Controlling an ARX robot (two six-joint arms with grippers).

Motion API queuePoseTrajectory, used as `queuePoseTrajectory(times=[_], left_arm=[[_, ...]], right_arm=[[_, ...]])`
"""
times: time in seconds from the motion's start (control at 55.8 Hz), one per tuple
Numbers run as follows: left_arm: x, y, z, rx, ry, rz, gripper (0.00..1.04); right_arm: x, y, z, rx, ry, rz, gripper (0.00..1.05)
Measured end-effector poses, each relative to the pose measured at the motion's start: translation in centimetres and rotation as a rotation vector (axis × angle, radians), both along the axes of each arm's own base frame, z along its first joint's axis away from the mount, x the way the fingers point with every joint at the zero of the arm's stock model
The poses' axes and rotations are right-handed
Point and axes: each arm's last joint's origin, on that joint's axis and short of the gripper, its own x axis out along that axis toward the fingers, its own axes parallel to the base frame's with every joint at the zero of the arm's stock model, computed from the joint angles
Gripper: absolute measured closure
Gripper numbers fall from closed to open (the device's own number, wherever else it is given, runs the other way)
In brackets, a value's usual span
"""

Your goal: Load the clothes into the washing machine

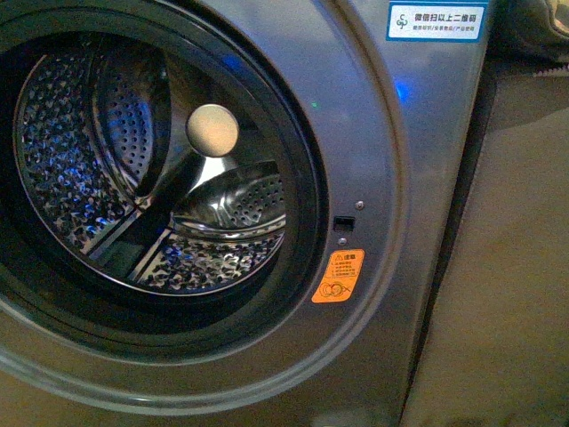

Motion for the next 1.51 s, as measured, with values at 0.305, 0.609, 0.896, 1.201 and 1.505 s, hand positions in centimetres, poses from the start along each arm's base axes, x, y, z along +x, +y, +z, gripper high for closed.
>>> queuePoseTrajectory(times=[0.305,0.609,0.896,1.201,1.505], left_arm=[[0.0,0.0,0.0,0.0,0.0,0.0,0.07],[0.0,0.0,0.0,0.0,0.0,0.0,0.07],[0.0,0.0,0.0,0.0,0.0,0.0,0.07],[0.0,0.0,0.0,0.0,0.0,0.0,0.07],[0.0,0.0,0.0,0.0,0.0,0.0,0.07]], right_arm=[[0.0,0.0,0.0,0.0,0.0,0.0,0.07],[0.0,0.0,0.0,0.0,0.0,0.0,0.07],[1.1,-1.2,1.5,0.029,-0.112,0.175,0.07],[4.0,-5.4,7.2,0.057,-0.224,0.12,0.07],[9.4,-17.2,6.8,0.199,0.229,-0.112,0.07]])
